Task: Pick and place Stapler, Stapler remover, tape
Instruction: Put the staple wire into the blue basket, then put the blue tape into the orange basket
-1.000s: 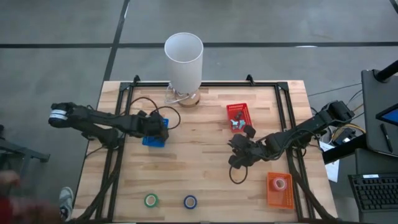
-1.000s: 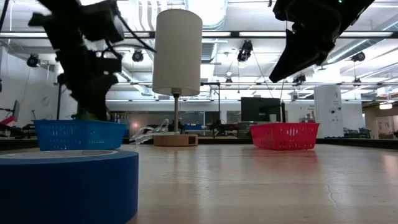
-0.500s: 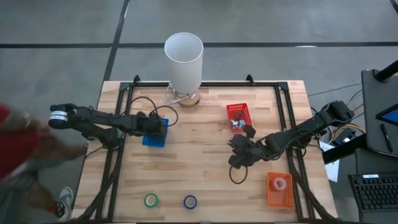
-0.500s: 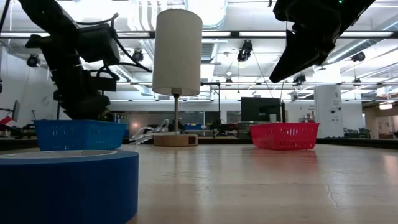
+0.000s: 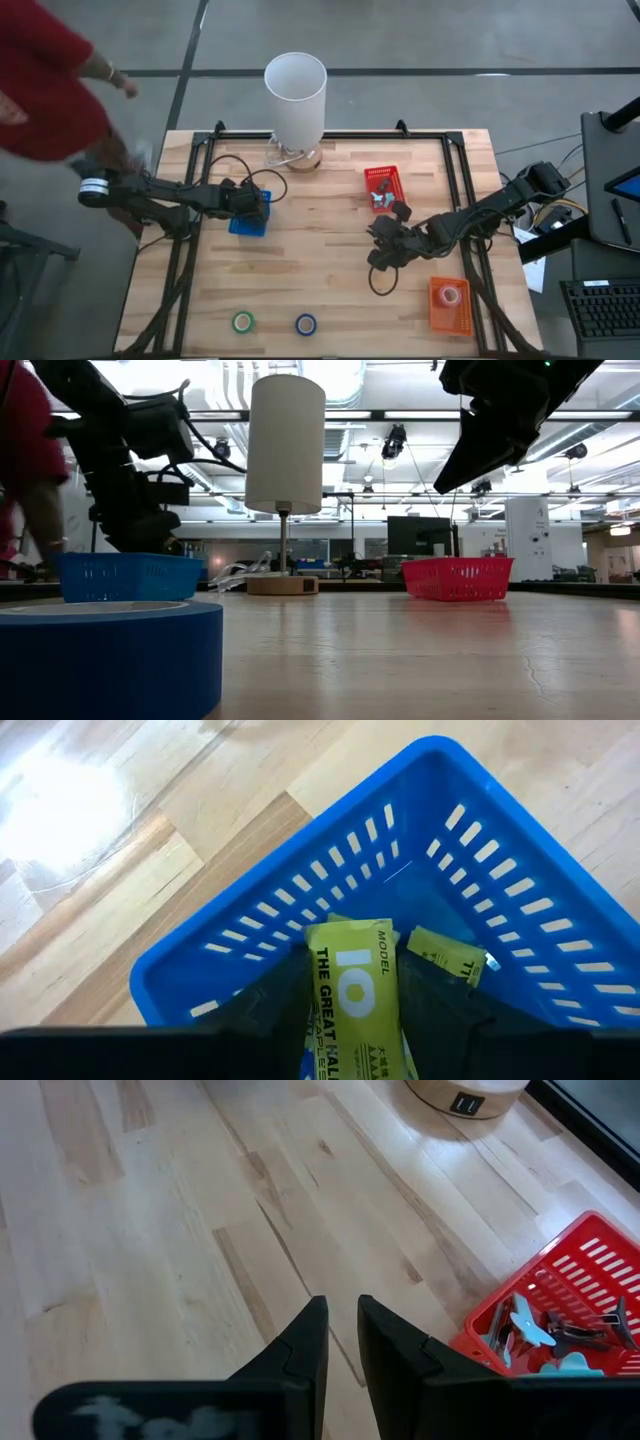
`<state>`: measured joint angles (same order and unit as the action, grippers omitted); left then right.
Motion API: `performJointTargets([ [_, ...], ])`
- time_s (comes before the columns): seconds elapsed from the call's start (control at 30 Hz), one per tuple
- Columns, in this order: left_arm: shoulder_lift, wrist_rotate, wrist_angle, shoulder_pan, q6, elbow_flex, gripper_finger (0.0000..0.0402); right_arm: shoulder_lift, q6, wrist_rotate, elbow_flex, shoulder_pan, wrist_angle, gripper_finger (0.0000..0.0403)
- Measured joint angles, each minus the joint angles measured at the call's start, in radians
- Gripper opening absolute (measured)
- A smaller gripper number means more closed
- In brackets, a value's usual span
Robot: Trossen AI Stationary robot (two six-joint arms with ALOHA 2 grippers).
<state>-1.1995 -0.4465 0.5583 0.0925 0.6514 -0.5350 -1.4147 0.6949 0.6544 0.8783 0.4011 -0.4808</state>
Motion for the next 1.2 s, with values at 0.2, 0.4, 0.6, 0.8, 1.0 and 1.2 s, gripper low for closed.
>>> performJointTargets([
  [0.2,0.000,0.000,0.002,0.000,0.013,0.000,0.0180,0.000,0.000,0.000,0.000,0.000,0.000,0.0052],
  [0.4,0.006,-0.018,0.019,0.000,0.007,-0.021,0.0215,0.000,0.000,0.000,0.000,0.000,0.001,0.0052],
  [0.6,0.046,0.054,0.059,-0.017,-0.008,-0.118,0.0216,0.000,0.000,0.001,-0.003,0.000,0.001,0.0052],
  [0.8,0.067,0.091,0.018,-0.110,-0.009,-0.200,0.0216,0.000,0.000,0.002,-0.011,0.000,0.001,0.0052],
  [1.0,0.057,0.128,-0.129,-0.278,-0.068,-0.226,0.0215,0.000,0.000,0.002,-0.011,0.000,0.002,0.0052],
  [1.2,0.012,0.146,-0.392,-0.491,-0.112,-0.217,0.0215,0.000,0.002,0.000,-0.011,0.000,0.006,0.0052],
])
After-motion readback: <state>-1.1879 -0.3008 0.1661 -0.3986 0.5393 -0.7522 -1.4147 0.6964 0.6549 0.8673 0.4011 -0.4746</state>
